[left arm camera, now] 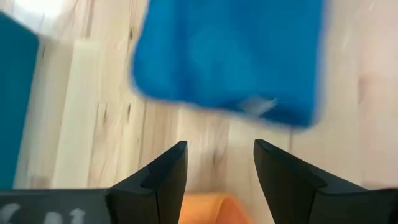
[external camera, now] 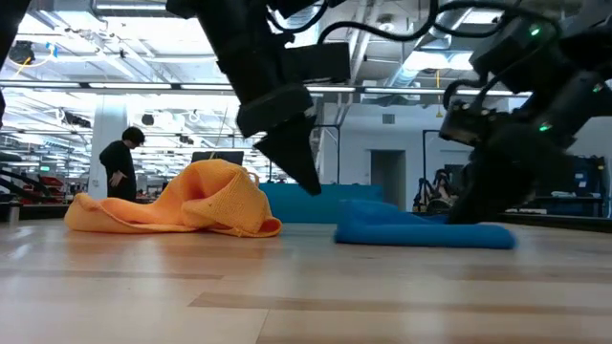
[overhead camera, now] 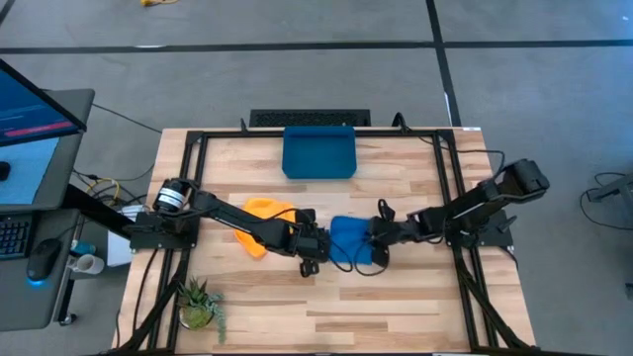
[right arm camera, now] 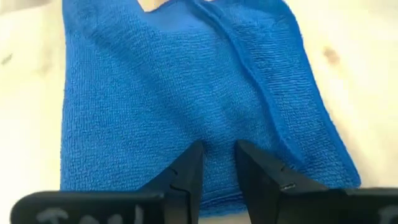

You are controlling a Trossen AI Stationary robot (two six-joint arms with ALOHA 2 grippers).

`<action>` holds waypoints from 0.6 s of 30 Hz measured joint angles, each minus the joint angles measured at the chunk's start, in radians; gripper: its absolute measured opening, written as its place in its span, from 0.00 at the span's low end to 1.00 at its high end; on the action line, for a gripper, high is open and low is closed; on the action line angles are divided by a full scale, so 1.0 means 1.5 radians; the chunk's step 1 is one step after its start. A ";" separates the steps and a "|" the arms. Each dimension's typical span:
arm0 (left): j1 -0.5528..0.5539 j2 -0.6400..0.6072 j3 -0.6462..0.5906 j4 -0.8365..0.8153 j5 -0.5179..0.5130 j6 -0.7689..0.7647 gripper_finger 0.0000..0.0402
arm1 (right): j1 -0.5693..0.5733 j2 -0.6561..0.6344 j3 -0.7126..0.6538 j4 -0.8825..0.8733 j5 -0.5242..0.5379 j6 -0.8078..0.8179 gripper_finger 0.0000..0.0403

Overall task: Roll microfiber towels into tight, uniform cylinder then place into a basket
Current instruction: Fold the blue microfiber towel

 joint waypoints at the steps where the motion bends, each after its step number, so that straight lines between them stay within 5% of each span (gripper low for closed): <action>1: 0.000 0.000 0.000 -0.001 0.000 -0.001 0.44 | 0.007 -0.009 0.000 -0.014 -0.007 0.000 0.29; 9: 0.001 0.001 0.000 0.048 0.023 0.009 0.44 | 0.079 -0.099 -0.004 -0.142 -0.020 0.013 0.29; 18: 0.002 0.005 -0.004 0.166 0.075 0.014 0.44 | 0.109 -0.176 -0.003 -0.138 -0.011 0.013 0.29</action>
